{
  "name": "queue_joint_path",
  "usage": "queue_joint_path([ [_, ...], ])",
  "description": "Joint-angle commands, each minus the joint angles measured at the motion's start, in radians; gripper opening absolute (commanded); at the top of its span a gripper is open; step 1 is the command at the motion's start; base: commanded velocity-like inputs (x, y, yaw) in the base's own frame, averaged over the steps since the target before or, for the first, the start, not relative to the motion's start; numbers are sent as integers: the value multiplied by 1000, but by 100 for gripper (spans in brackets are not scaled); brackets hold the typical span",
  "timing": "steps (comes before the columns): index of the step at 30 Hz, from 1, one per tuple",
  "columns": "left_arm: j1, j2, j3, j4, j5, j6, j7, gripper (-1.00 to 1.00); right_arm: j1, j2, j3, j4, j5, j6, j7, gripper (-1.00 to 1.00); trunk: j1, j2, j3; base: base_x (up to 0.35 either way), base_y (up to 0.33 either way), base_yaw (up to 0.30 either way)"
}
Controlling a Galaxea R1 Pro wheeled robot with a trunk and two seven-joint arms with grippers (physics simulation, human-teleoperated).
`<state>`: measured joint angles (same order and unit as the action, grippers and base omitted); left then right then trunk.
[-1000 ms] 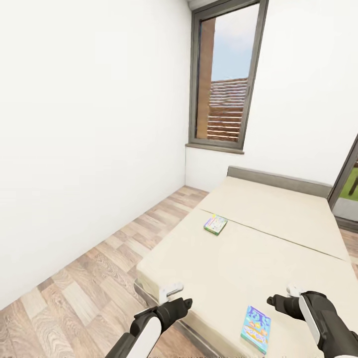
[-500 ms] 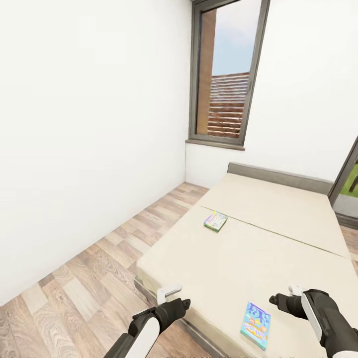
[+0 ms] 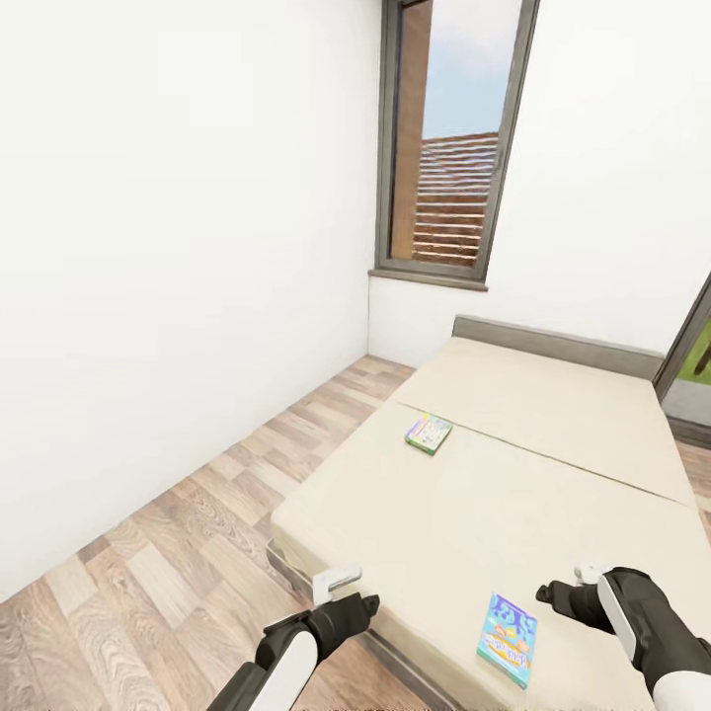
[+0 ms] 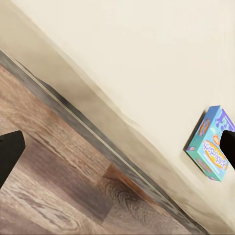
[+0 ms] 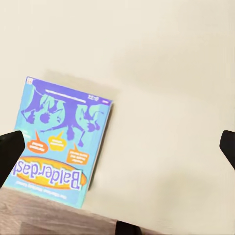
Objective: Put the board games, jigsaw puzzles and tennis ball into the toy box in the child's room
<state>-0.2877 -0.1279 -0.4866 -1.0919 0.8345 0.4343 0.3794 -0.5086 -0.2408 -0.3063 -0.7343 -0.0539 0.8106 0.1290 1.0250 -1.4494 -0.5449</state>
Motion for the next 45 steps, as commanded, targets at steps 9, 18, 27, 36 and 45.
queue_joint_path([
  [9,-1,-1,-6,-3,11,1,10,100,-19,-9,-2,30,-6,-49,2,100,0,-1,-7,0,0,0],
  [18,-1,-1,-7,-3,9,1,10,100,-23,-8,-2,39,-8,-130,5,100,0,-1,-9,0,0,0],
  [27,-1,-1,-7,-3,8,1,11,100,-24,-10,-2,35,-8,-150,5,100,0,-1,-9,0,0,0],
  [36,-1,-1,-6,-3,7,1,11,100,-24,-10,-1,24,-7,-142,5,100,0,-1,-9,0,0,0],
  [45,-1,-1,-7,-3,7,2,10,100,-28,-11,-2,10,-7,-91,4,100,0,-1,-12,0,0,0],
])
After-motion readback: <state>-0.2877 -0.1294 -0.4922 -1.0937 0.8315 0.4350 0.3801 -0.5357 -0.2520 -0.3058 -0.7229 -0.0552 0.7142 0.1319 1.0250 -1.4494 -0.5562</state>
